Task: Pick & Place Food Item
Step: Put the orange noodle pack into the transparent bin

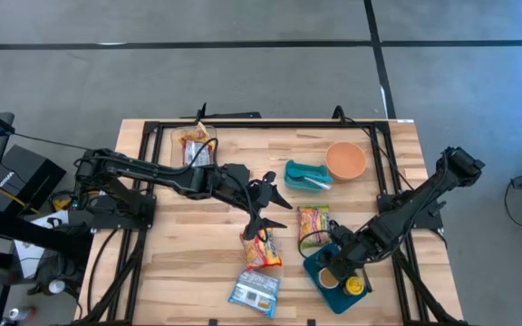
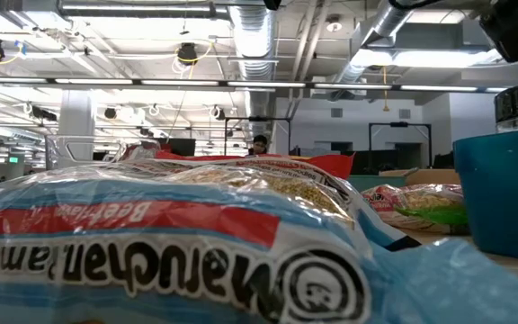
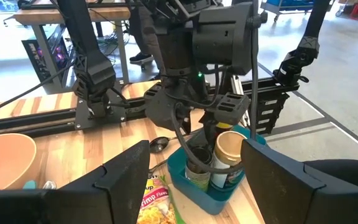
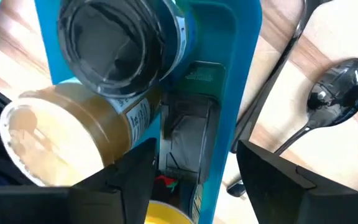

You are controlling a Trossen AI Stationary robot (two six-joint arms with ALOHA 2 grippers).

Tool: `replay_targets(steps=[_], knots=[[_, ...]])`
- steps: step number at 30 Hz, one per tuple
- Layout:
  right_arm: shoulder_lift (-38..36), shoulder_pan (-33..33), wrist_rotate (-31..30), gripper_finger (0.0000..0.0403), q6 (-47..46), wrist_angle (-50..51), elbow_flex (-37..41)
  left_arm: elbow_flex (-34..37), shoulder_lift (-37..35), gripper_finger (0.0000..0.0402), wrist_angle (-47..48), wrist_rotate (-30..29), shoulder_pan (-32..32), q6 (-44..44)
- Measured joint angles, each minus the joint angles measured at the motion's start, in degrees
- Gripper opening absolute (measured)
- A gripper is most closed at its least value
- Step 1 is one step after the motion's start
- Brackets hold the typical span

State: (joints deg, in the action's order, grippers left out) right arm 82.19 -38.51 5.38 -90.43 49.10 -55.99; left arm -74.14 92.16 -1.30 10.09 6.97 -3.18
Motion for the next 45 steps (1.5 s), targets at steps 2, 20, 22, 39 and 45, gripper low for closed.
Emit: replay_targets(steps=[2,20,22,39,45], knots=[[-0.7,-0.1,-0.5,0.0213,0.0,0.0,0.0,0.0,0.0,0.0246,0.0,0.0,0.0,0.0],[-5.8,-3.0,-5.8,0.0184,0.5,0.1,0.0,0.0,0.0,0.0246,7.1,0.0,0.0,0.0],[-6.4,-3.8,-7.4,0.0180,0.2,0.1,0.0,0.0,0.0,0.0246,9.2,0.0,0.0,0.0],[-10.4,-7.7,-26.3,0.0161,1.9,3.8,0.0,0.0,0.0,0.0246,31.2,0.0,0.2,5.1],[-10.4,-7.2,-32.5,0.0161,4.0,4.9,0.0,0.0,0.0,0.0246,36.7,-6.8,0.2,10.5]])
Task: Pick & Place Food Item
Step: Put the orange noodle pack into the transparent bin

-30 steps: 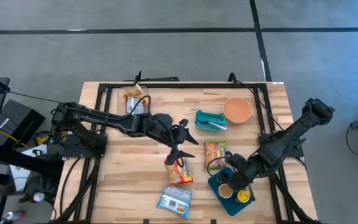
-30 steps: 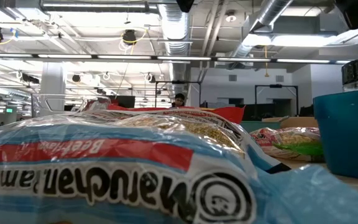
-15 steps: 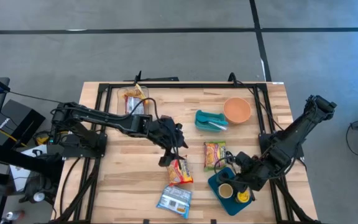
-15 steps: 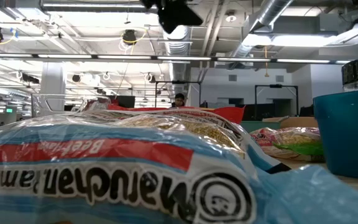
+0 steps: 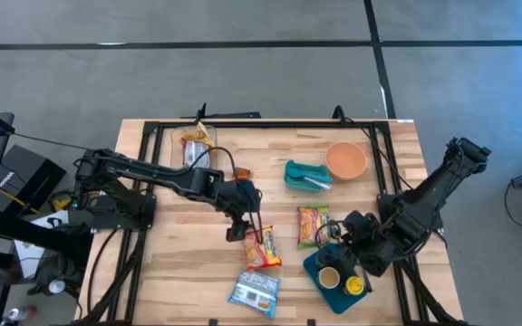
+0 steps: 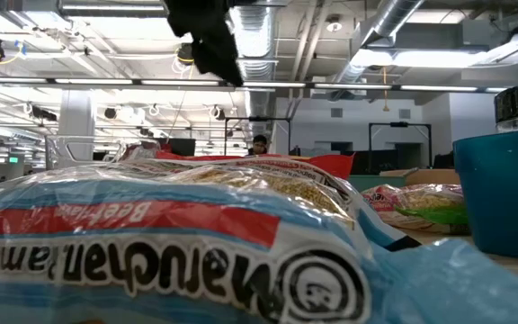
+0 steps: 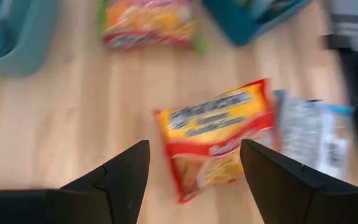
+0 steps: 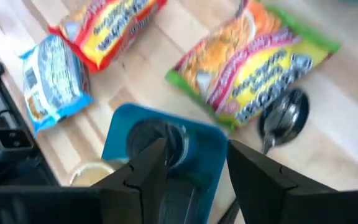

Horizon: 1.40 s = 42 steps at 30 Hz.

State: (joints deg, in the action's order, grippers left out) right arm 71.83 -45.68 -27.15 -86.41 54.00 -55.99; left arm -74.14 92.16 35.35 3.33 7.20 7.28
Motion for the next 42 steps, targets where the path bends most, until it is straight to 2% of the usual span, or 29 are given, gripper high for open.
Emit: replay_targets(steps=[7,14,18,26,31,38,42], knots=[[0.0,0.1,-8.0,0.0161,4.2,0.0,0.0,1.0,0.0,0.0246,3.9,-12.3,0.0,3.3],[0.0,0.1,-15.8,0.0161,5.4,0.0,0.0,8.0,0.0,0.0246,2.4,-21.9,0.0,3.4],[0.1,0.1,-16.4,0.0161,5.4,-0.8,0.0,12.3,0.0,0.0246,-0.4,-25.9,0.0,3.4],[0.6,1.9,-16.2,0.0161,5.9,-2.0,0.0,18.1,0.0,0.0246,-7.4,-25.5,-0.1,3.5],[0.6,3.1,-14.3,0.0161,9.7,-2.9,0.0,18.1,0.0,0.0246,-8.1,-17.0,-0.1,3.7],[0.6,3.8,-13.2,0.0161,10.0,-3.4,0.0,18.1,0.0,0.0246,-9.9,-5.9,-0.1,5.5],[0.6,3.8,-13.3,0.0161,9.9,-3.4,0.0,18.1,0.0,0.0246,-9.9,-2.8,-0.1,7.9]])
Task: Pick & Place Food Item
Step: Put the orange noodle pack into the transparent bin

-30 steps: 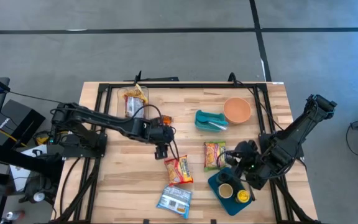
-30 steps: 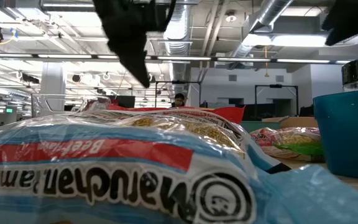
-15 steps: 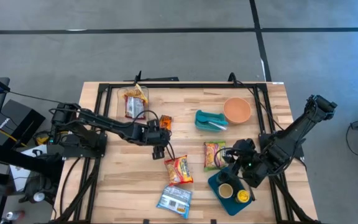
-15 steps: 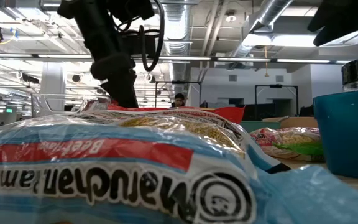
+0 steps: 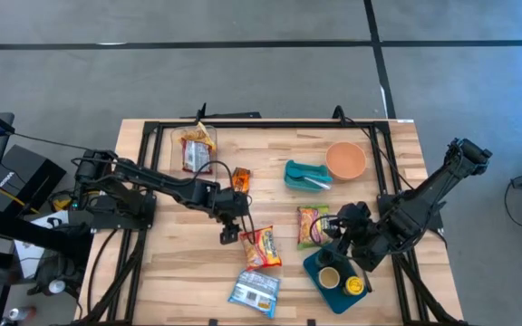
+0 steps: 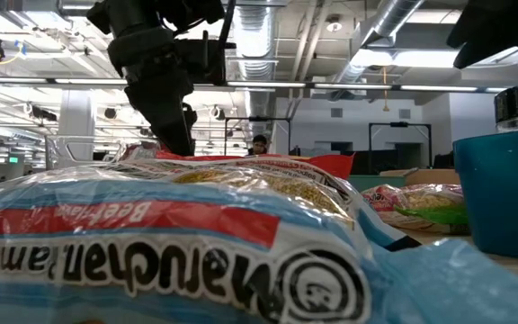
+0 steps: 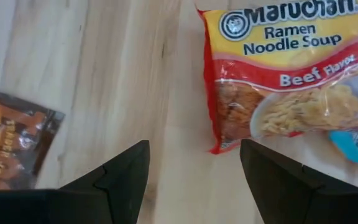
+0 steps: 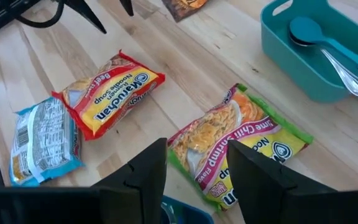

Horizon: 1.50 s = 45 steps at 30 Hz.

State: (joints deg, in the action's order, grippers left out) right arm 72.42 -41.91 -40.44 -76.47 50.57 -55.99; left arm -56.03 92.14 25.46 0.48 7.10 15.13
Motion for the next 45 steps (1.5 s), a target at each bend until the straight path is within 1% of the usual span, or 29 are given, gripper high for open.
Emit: replay_targets(steps=[7,13,16,18,20,22,25,27,35,45], knots=[[0.0,-0.2,-1.5,0.0161,0.0,-0.2,0.0,0.0,0.0,0.0246,0.0,0.5,0.0,4.3],[0.0,-0.5,-1.5,0.0161,0.0,-0.3,0.0,0.1,0.1,0.0246,-0.1,0.5,0.0,5.8],[0.0,-0.4,-1.6,0.0161,0.0,-0.3,0.0,2.5,0.1,0.0246,-3.8,1.9,-0.4,7.5],[0.0,-0.4,-1.6,0.0161,0.0,-0.3,0.0,4.4,0.2,0.0246,-6.5,3.6,-0.9,7.7],[0.0,-0.4,-1.5,0.0161,0.0,-0.3,0.0,5.6,0.2,0.0246,-8.8,4.2,-1.5,7.7],[0.0,-0.4,-1.6,0.0161,0.0,-0.4,0.0,6.5,0.1,0.0246,-9.5,4.8,-2.2,7.8],[0.0,-0.4,-1.5,0.0161,0.0,-0.4,0.0,7.8,0.1,0.0246,-11.4,8.8,-3.4,7.9],[0.0,-0.4,-1.5,0.0161,0.0,-0.4,0.0,9.0,0.1,0.0246,-12.9,10.3,-3.9,7.9],[0.0,-0.4,-1.5,0.0161,0.0,-0.4,0.0,12.7,0.1,0.0246,-19.8,10.5,-3.8,7.8],[0.0,-0.4,-1.5,0.0161,0.0,-0.4,0.0,13.2,0.2,0.0246,-23.2,10.5,-1.0,7.7]])
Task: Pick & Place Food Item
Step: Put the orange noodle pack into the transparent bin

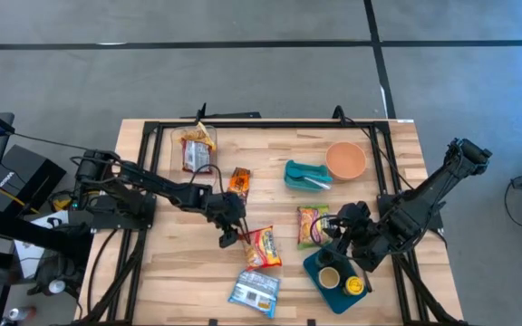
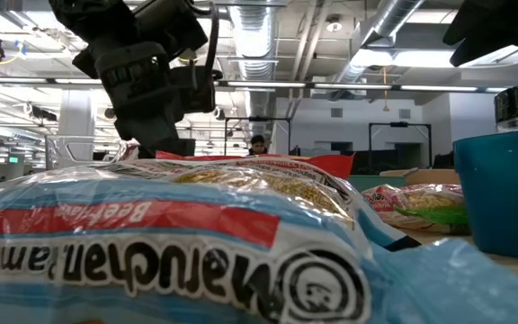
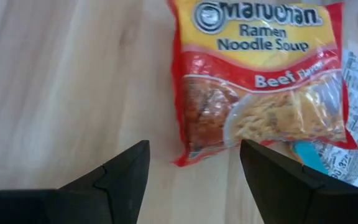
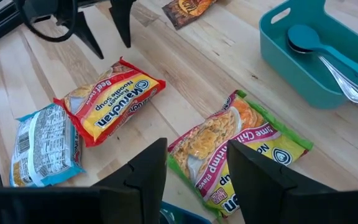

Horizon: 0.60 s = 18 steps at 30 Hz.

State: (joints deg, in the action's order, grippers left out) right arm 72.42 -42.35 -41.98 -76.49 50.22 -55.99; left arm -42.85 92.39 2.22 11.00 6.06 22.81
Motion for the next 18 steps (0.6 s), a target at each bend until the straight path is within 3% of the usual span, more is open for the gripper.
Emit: replay_targets(steps=[12,18], knots=[[0.0,0.0,0.0,0.0161,0.0,0.0,0.0,0.0,4.3,0.0246,-2.8,-0.6,0.3,1.6],[0.0,0.0,0.0,0.0161,0.0,0.0,0.0,0.0,4.3,0.0246,-2.8,-0.6,1.1,-2.7]])
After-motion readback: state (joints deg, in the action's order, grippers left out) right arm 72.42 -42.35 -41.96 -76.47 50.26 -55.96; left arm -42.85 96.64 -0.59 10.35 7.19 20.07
